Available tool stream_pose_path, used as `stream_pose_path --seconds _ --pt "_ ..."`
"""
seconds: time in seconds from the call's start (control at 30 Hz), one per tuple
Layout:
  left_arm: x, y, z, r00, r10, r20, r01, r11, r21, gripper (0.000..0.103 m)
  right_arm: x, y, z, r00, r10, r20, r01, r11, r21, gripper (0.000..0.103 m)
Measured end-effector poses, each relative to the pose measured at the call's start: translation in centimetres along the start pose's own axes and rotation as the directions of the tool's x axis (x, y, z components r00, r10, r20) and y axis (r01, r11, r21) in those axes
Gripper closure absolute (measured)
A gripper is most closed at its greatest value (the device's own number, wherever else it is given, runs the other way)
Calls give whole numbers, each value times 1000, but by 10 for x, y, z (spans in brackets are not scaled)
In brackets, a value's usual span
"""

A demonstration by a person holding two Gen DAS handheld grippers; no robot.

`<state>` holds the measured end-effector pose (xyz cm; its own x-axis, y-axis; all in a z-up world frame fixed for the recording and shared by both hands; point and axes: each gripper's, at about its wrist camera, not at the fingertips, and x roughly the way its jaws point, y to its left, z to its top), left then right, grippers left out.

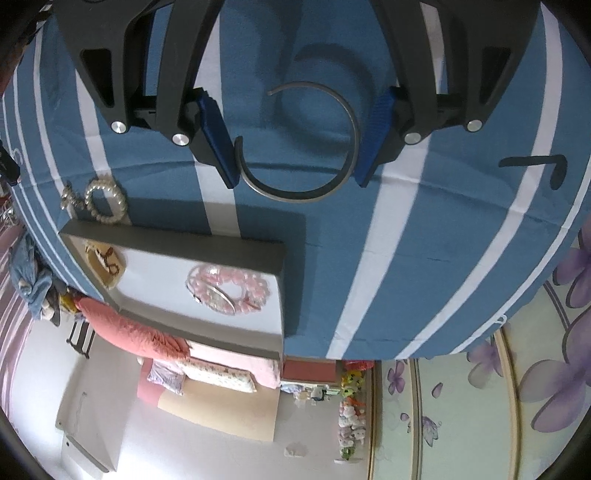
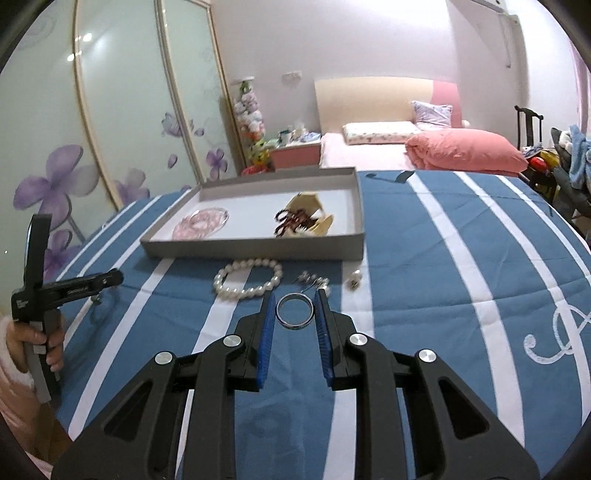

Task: Organize jewelry
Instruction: 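Close the left tool on the silver cuff while the right tool closes on the silver ring, then carry the cuff into the gray tray and open the left tool while the right tool drops the ring there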

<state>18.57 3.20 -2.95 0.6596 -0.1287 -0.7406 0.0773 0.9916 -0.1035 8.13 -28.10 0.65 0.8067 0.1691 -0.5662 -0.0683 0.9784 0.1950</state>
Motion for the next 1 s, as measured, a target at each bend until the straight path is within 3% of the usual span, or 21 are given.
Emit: stream_pose_path --seconds 0.27,0.47,0.8,1.0 --pt "-20 0 7 997 0 73 1 1000 -5 40 -8 -8 7 999 -9 52 7 1000 30 80" --pt "-41 -14 11 985 -9 173 6 1000 14 40 -16 -6 15 993 -6 119 2 999 32 80" --pt "-78 -45 18 920 10 391 -36 997 61 40 -21 14 36 967 16 255 -14 1000 -7 80" --pt "-76 -61 24 907 7 421 -48 995 85 40 -15 31 46 949 24 313 -7 998 -54 80"
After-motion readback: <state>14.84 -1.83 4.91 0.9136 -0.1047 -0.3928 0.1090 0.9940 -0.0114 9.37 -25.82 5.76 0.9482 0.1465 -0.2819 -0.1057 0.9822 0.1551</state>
